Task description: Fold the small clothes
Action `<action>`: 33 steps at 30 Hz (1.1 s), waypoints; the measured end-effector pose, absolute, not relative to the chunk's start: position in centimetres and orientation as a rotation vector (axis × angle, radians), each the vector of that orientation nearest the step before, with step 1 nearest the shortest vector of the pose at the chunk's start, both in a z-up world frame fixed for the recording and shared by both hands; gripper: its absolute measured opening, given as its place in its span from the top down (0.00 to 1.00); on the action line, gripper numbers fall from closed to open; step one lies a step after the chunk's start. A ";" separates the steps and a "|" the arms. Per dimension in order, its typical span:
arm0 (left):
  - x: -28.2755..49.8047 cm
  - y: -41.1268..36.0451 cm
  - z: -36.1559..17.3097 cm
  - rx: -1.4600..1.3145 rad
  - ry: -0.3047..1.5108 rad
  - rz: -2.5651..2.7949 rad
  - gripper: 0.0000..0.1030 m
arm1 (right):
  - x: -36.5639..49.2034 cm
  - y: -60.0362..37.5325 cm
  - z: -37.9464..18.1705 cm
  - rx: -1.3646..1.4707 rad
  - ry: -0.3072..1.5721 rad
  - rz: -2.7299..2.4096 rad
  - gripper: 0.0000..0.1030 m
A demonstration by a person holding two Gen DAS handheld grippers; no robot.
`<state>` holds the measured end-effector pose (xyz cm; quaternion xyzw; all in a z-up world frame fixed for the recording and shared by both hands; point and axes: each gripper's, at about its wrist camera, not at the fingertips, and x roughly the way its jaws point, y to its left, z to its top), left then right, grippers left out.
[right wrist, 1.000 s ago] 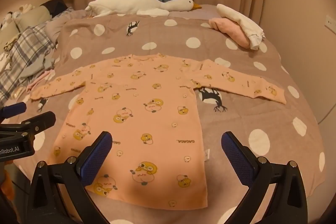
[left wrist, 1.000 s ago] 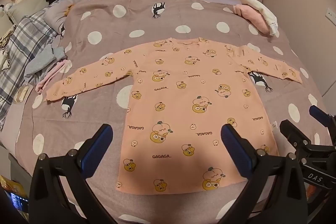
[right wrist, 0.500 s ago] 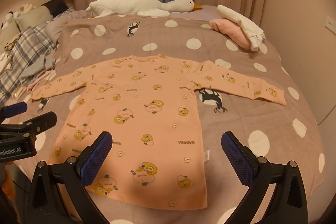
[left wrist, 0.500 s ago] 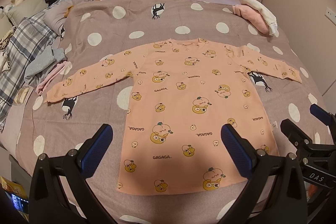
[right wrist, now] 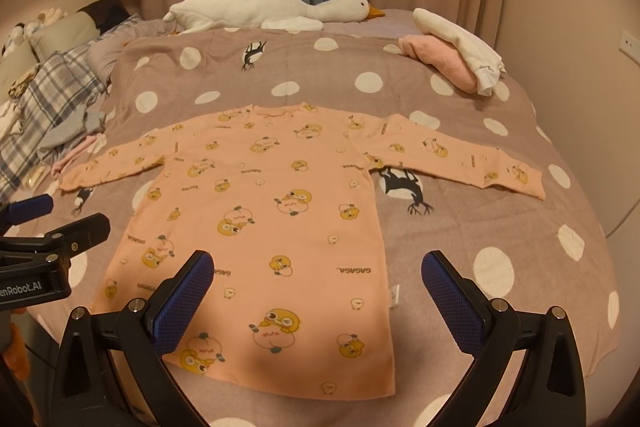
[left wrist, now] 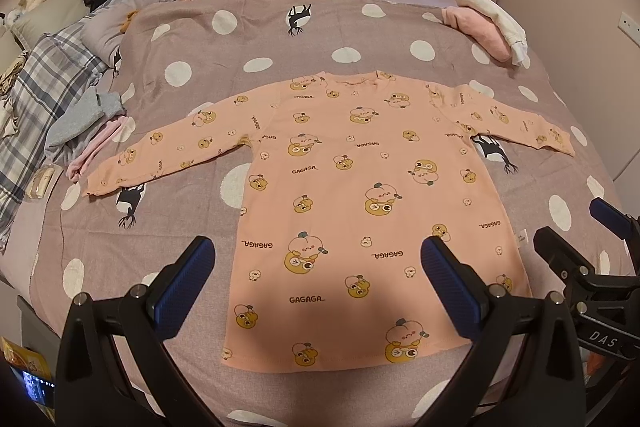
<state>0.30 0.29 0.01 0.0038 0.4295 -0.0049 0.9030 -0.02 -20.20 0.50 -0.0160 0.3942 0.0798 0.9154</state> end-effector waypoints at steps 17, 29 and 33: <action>0.4 0.5 -0.5 0.011 0.900 -0.012 0.00 | -0.4 -19.6 0.0 -0.029 0.819 0.164 0.00; 0.4 0.5 -0.5 0.011 0.900 -0.011 0.00 | -0.3 -19.7 -0.1 -0.028 0.821 0.166 0.00; 0.4 0.4 -0.5 0.011 0.900 -0.010 0.00 | -0.3 -19.7 -0.1 -0.028 0.821 0.166 0.00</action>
